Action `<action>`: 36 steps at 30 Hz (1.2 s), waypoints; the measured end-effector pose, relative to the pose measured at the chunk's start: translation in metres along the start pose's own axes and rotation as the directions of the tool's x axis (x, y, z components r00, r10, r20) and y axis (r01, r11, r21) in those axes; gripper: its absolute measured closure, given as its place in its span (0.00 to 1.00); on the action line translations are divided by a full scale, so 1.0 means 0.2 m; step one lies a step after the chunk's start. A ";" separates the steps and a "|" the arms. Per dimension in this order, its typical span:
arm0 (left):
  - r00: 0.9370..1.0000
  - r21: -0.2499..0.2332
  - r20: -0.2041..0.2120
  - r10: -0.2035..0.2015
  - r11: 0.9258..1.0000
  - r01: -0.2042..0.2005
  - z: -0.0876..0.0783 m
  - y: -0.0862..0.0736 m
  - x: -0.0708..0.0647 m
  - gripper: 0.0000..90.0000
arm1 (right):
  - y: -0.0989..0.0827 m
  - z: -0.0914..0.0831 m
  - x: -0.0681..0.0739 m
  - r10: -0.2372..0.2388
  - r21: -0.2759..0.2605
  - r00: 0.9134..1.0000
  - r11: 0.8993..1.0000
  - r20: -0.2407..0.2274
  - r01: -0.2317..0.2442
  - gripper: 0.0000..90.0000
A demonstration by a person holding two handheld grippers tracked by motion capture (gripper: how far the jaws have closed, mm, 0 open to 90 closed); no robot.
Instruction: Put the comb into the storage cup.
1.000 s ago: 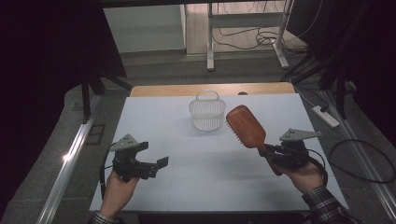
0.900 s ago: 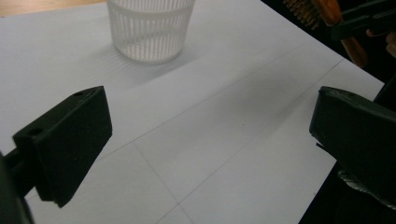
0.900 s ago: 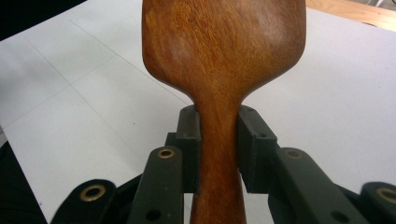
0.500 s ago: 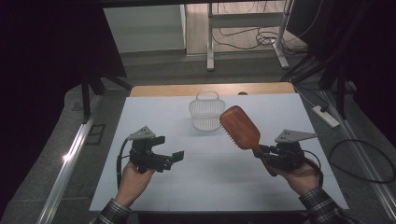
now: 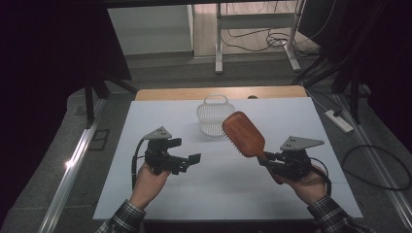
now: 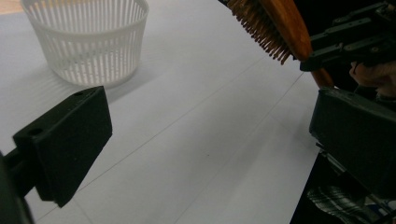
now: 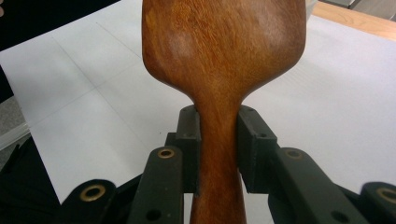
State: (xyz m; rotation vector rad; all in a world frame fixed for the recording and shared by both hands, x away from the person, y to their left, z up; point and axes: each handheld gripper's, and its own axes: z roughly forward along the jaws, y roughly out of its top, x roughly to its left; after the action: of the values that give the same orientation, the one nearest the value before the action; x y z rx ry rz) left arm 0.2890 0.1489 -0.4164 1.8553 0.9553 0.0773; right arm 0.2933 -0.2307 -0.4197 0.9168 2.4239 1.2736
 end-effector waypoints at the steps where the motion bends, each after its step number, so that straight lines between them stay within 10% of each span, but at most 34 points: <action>1: 1.000 0.000 0.008 -0.008 1.000 0.008 0.01 0.00 0.00 0.00 | 0.00 0.00 0.01 0.000 0.001 1.000 1.000 -0.005 0.000 0.80; 36: 0.990 0.025 0.134 -0.033 0.999 0.030 0.22 0.11 -0.03 0.00 | 0.04 0.11 0.16 -0.040 -0.015 0.995 0.999 -0.086 0.039 0.80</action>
State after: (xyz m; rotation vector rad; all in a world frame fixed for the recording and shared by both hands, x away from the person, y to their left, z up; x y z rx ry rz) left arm 0.3174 0.1082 -0.4181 1.8417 0.8943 -0.0777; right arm 0.2827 -0.1924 -0.4247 0.8225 2.4825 1.3409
